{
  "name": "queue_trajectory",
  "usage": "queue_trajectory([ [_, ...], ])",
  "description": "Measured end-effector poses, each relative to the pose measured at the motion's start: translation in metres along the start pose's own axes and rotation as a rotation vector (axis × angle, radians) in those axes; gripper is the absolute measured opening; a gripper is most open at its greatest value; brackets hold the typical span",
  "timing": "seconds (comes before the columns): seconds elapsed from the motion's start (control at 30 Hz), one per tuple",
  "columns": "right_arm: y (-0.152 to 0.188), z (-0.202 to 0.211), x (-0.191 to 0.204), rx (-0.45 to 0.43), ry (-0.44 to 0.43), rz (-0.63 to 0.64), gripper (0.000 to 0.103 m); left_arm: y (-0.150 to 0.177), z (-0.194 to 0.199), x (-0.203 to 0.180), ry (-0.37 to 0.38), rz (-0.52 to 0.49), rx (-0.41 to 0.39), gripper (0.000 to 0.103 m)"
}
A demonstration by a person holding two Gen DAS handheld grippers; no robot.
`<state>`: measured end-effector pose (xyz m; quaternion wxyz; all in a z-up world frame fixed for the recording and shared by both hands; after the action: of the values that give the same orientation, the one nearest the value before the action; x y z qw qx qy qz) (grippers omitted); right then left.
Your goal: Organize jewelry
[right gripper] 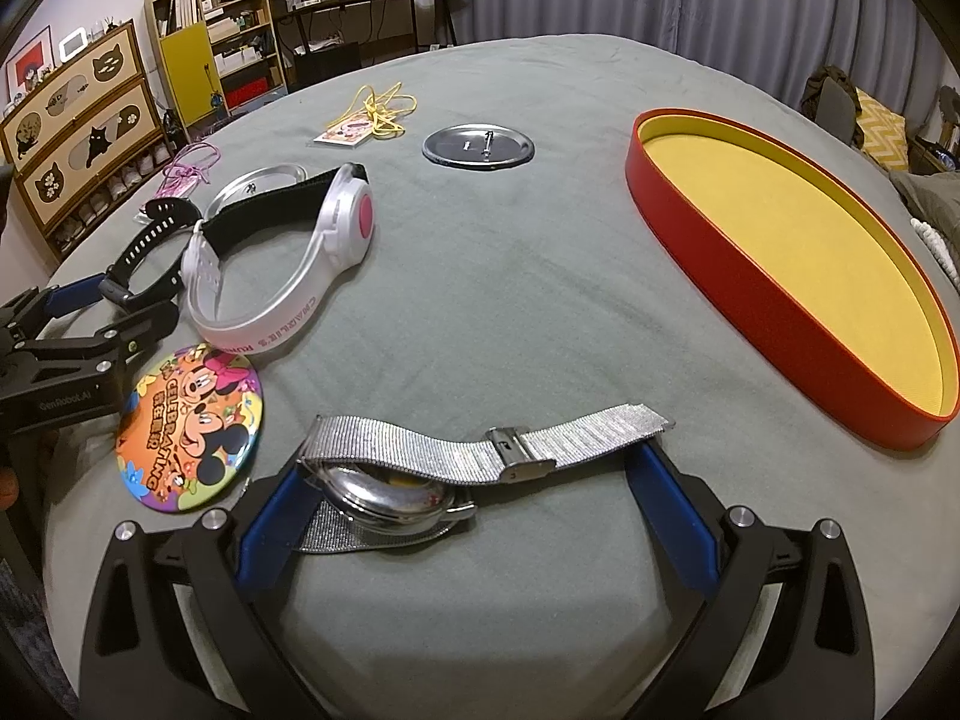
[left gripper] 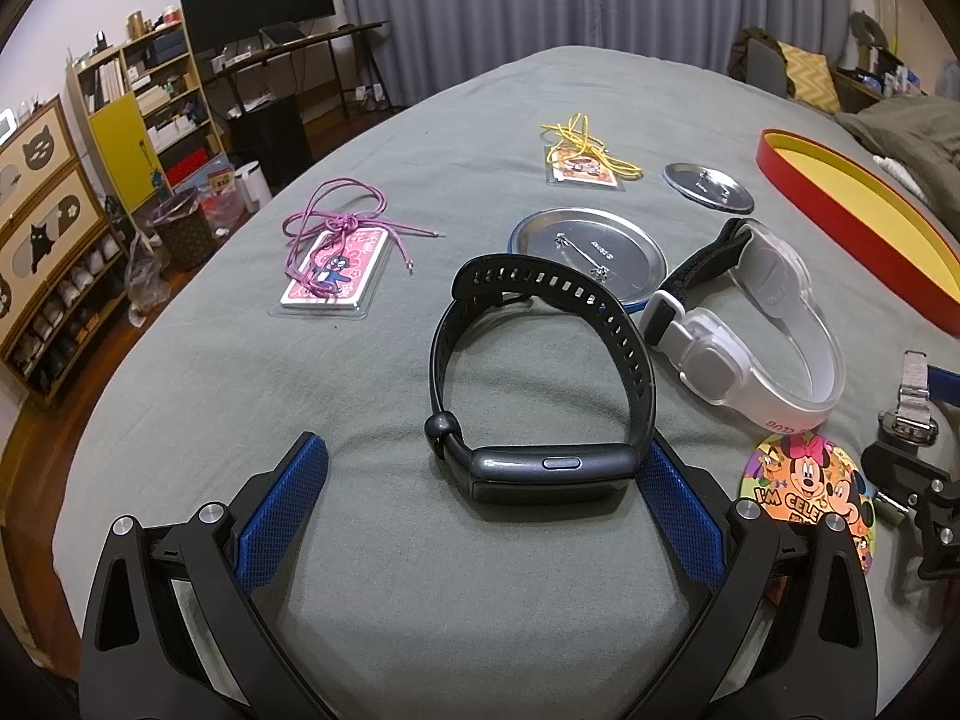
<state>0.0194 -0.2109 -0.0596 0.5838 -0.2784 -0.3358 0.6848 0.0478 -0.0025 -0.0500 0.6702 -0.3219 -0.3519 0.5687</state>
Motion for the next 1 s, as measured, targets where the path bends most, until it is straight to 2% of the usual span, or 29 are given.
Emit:
queue_trajectory([
  [0.33, -0.0004, 0.0031, 0.0004, -0.009, 0.001, 0.001, 0.095, -0.007, 0.0086, -0.0054, -0.005, -0.007, -0.004, 0.099],
  [1.0, -0.0004, 0.0042, 0.0012, -0.013, -0.001, -0.001, 0.095, -0.0002, 0.0063, -0.0002, -0.005, -0.007, -0.006, 0.099],
])
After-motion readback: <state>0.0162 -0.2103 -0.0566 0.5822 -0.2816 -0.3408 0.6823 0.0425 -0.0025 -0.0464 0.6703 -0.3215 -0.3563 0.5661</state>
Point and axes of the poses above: each gripper's, at about its wrist camera, not at the fingertips, and z roughly against the way its jaws point, x to its left, y to its underside, the point moved 7 cm from there along -z, roughly the way its jaws point, and after that the axes turned 15 degrees about -x, right-handed, at the moved point
